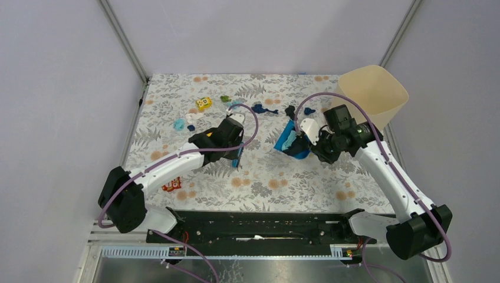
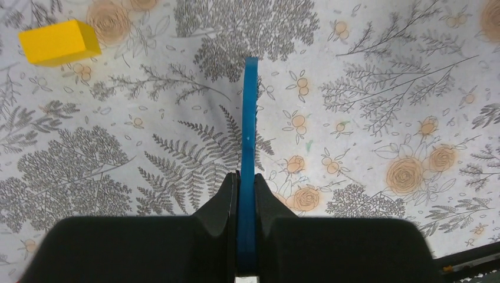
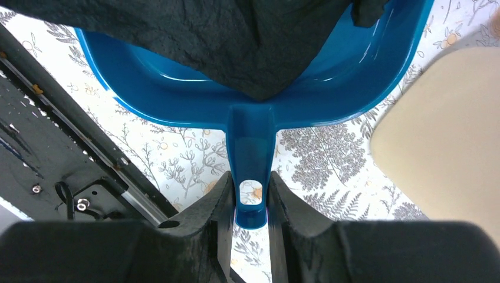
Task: Sweep away the paper scraps from the table
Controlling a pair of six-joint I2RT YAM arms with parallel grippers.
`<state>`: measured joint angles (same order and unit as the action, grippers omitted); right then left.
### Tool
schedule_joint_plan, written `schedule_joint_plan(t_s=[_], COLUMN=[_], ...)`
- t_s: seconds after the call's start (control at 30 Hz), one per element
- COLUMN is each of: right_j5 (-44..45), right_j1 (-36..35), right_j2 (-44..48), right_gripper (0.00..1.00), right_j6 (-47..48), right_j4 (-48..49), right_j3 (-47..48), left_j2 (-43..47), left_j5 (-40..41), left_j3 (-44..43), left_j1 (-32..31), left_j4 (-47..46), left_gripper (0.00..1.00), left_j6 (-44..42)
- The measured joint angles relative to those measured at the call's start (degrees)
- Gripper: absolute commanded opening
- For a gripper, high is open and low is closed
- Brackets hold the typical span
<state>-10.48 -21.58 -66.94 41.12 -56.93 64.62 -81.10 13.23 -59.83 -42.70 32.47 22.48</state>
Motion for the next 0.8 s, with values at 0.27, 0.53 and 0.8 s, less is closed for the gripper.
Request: schedule_joint_plan(t_s=[0.27,0.53,0.8], right_j5=[2.25,4.42,5.57], right_j1=[0.00,4.07,11.41], right_j2=[-5.53,-9.51,-11.98], right_gripper=[0.00,0.00,0.00], right_j6=[0.00,-0.35,-1.40], right_j4=[-6.58,-8.55,-8.68], right_j3=[13.35,28.13,36.30], left_j2=[4.61,4.61,4.59], left_j5=[-0.15,-1.70,-2.45], left_j3=[3.34,3.34,3.34], left_j1=[0.33,0.44,0.44], left_j4=[-7.34,-8.24,-8.20], left_gripper=[0.00,0.00,0.00], left_j6=[-3.04,-3.58,-4.28])
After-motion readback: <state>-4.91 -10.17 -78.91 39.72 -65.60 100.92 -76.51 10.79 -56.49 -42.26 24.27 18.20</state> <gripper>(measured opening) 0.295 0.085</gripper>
